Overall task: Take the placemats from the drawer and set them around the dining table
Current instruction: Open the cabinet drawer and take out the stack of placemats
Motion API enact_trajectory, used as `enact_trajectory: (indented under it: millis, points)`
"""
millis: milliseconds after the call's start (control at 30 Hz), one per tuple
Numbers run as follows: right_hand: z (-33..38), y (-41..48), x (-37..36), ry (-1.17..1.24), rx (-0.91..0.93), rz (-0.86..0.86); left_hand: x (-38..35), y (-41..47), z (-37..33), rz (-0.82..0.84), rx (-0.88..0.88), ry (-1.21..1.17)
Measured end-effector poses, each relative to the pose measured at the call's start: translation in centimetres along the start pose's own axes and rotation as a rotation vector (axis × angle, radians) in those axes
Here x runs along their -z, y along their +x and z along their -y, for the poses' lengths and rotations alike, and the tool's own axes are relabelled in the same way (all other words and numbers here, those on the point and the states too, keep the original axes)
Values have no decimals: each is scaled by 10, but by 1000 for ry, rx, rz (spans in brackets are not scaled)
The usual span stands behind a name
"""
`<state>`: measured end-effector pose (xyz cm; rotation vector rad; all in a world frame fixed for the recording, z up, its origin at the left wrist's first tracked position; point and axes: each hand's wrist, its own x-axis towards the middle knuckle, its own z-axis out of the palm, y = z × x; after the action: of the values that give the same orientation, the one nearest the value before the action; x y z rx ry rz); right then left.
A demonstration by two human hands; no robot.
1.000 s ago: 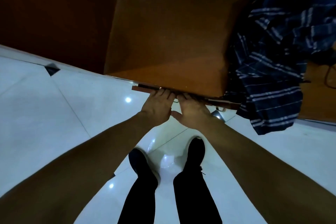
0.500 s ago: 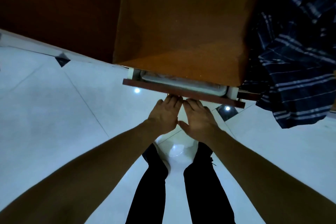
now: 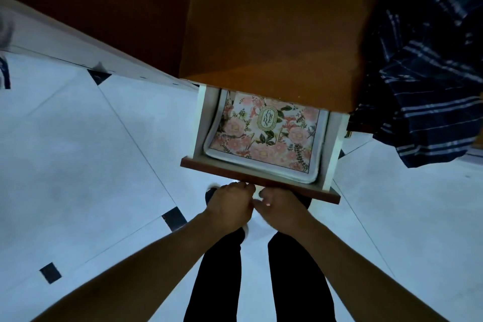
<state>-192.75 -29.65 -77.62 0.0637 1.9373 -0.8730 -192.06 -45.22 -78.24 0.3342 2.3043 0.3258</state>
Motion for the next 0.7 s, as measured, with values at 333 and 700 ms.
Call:
enact_trajectory:
  millis: [333,700]
  points:
    - [17,31,91,121,-380,-401,58,36,19,-173,271,-123]
    - [3,53,69,736,-605,-377,36,38,31,-157,316,-86]
